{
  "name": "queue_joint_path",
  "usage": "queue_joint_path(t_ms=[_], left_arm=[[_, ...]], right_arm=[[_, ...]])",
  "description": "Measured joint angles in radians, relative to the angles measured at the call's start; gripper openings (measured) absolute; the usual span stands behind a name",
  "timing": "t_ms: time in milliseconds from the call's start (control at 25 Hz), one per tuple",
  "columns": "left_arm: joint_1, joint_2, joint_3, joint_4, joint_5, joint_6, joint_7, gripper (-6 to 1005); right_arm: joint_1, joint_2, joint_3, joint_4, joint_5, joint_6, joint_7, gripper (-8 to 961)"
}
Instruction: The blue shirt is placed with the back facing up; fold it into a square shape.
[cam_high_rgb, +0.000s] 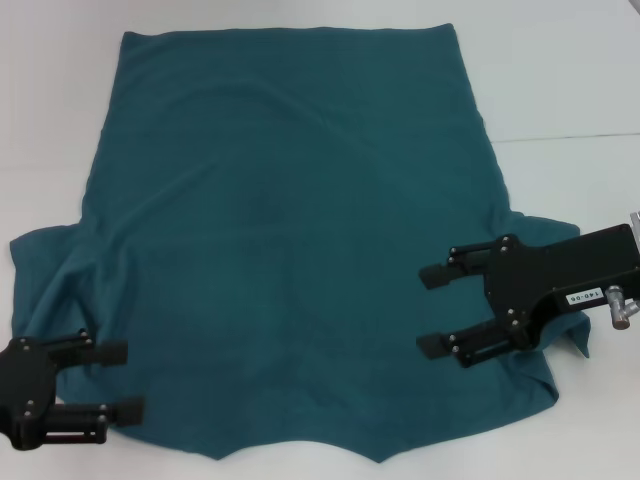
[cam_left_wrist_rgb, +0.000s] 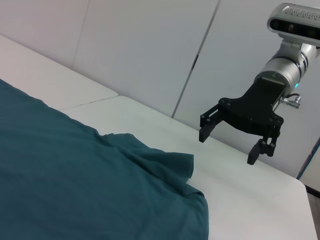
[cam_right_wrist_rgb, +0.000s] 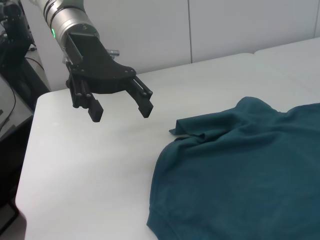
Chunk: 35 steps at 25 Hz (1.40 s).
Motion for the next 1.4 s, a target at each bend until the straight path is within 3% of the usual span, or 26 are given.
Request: queue_joint_path(t_ms=[680, 1000, 1400], left_arm=[[0.008, -0.004, -0.009, -0.003, 0.0, -0.052, -0.01, 860], [0.053, -0.009, -0.065, 0.048, 0.001, -0.198, -0.228, 860], [0.112, -0.048, -0.079, 0.096, 0.041, -0.416, -0.371, 851]], right_arm=[[-0.008, 0.0, 0.001, 0.0, 0.0, 0.025, -0.008, 892], [-0.012, 0.0, 0.005, 0.0, 0.0, 0.032, 0.005, 891], [-0.011, 0.0, 0.0, 0.004, -0.002, 0.063, 0.005, 892]])
